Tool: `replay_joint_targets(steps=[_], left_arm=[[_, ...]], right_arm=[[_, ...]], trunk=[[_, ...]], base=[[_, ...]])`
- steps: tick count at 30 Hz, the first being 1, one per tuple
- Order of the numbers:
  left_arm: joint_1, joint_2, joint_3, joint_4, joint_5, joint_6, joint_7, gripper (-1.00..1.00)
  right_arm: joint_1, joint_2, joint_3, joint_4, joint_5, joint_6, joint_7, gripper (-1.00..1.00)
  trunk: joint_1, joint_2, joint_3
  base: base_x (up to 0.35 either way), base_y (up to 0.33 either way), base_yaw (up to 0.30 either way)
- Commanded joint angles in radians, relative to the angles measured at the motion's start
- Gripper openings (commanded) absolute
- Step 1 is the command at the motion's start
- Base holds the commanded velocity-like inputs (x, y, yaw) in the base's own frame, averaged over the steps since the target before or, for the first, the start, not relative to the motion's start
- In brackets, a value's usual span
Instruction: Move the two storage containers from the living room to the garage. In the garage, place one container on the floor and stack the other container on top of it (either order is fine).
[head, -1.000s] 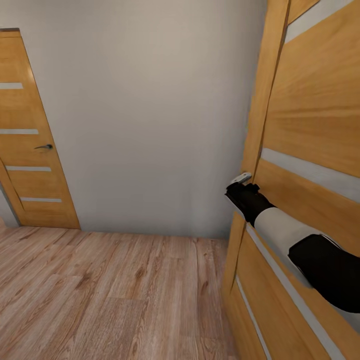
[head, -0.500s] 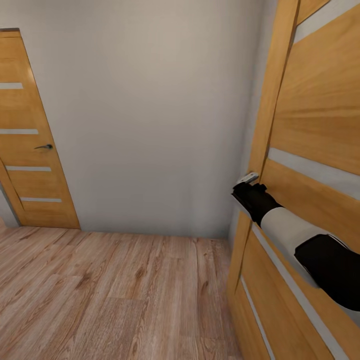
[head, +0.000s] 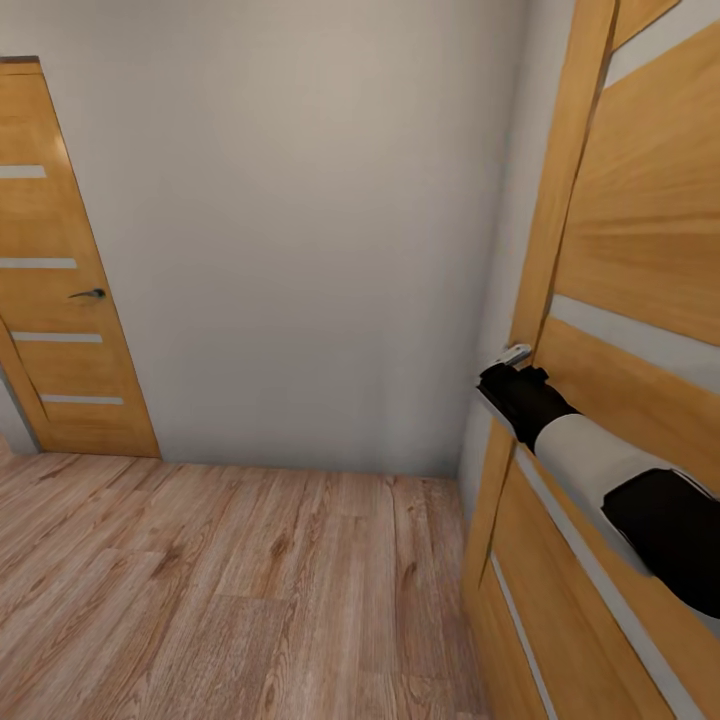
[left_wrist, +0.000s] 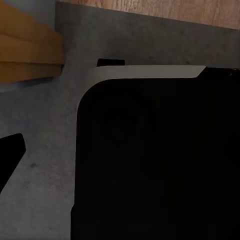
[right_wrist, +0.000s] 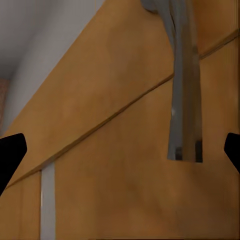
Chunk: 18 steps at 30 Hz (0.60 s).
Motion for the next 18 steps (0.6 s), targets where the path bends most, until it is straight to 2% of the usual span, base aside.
replay_joint_targets(steps=[1,18], left_arm=[[0.0,0.0,0.001,0.0,0.006,-0.002,-0.002,1.0],[0.0,0.0,0.001,0.0,0.006,-0.002,-0.002,1.0]], right_arm=[[-0.001,-0.008,0.006,-0.002,0.011,0.012,-0.009,1.0],[-0.001,-0.038,0.006,-0.006,0.011,0.008,-0.008,1.0]], trunk=[[0.0,-0.001,-0.001],[0.0,-0.001,-0.001]], base=[[0.0,0.0,0.0],[0.0,0.0,0.0]])
